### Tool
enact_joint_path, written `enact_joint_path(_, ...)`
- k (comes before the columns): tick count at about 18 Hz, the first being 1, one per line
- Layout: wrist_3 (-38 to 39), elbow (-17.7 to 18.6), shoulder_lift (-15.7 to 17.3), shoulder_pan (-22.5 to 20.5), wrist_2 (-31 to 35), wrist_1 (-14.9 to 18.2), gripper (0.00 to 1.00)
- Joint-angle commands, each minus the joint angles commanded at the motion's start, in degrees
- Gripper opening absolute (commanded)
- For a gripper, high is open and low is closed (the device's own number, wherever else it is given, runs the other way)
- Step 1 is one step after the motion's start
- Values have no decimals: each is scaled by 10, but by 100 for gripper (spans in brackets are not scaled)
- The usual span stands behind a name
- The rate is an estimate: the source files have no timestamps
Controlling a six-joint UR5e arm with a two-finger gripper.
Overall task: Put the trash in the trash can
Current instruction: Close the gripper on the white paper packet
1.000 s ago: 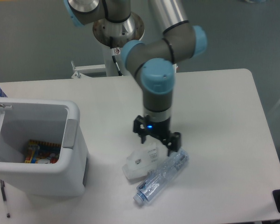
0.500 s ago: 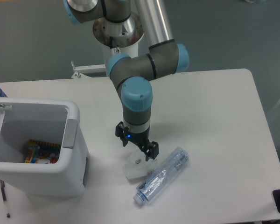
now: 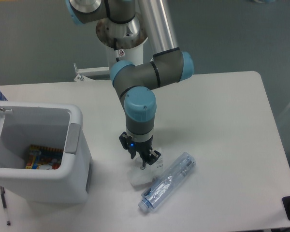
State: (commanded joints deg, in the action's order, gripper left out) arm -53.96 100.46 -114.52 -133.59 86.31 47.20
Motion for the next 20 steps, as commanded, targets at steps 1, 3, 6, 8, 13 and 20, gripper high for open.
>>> enact_joint_path(1, 2, -4, 1, -1, 0, 1, 0)
enact_joint_path(3, 2, -11, 1, -3, -2, 3, 0)
enact_joint_path(6, -1, -16, 6, -8, -4, 7, 0)
enact_joint_path(8, -1, -18, 11, -13, -4, 10, 0)
enact_joint_path(13, 1, -18, 30, -17, -5, 17, 0)
enact_joint_path(20, 4, -52, 64, -51, -127, 51, 0)
